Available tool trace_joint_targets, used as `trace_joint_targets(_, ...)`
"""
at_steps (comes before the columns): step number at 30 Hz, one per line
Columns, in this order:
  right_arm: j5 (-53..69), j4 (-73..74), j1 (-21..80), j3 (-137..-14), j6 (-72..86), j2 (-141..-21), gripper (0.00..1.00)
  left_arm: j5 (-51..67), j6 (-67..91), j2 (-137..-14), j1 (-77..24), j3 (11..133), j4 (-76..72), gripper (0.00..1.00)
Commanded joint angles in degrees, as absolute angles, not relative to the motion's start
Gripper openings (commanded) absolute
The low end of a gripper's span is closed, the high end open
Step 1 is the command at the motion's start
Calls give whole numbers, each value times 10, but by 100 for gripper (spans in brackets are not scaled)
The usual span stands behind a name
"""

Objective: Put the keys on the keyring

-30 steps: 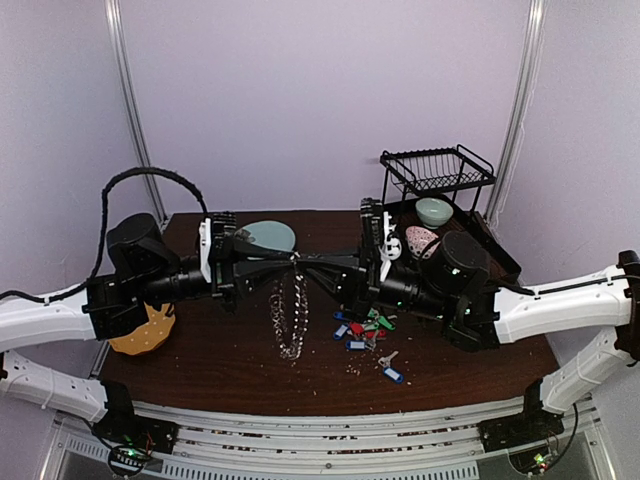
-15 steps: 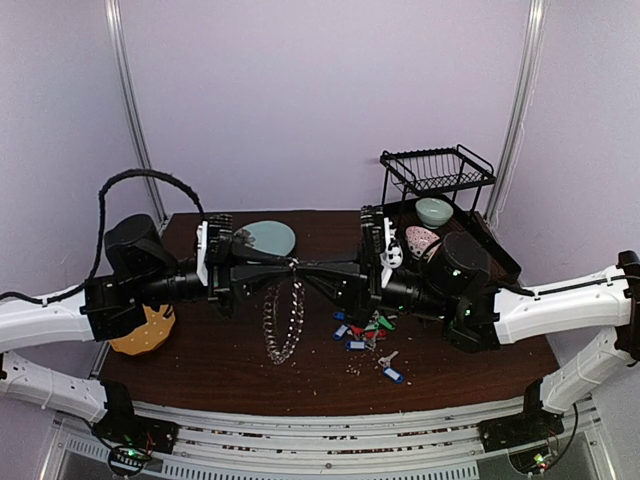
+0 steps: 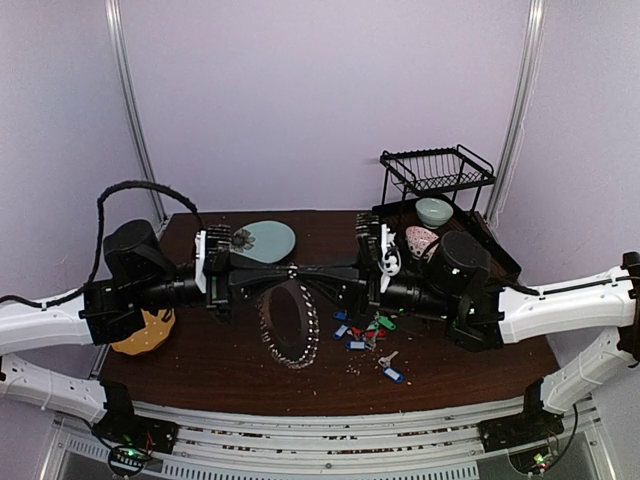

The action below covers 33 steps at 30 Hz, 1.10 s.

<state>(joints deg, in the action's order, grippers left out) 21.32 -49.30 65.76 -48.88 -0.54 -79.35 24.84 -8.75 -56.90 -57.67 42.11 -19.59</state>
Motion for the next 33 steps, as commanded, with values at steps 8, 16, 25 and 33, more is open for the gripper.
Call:
trace_joint_targets(8, 192, -373, 660, -532, -125, -789, 4, 195, -198, -538, -583, 390, -226, 0)
trace_joint_targets(16, 180, -324, 660, -550, -177, -795, 8, 193, -210, -535, -583, 389, -220, 0)
trace_joint_targets(25, 179, -300, 660, -559, -203, -791, 0, 210, -208, -541, -583, 391, -212, 0)
trace_joint_targets(33, 196, -310, 659, -548, -237, -769, 0, 175, -177, -566, -583, 418, -150, 15)
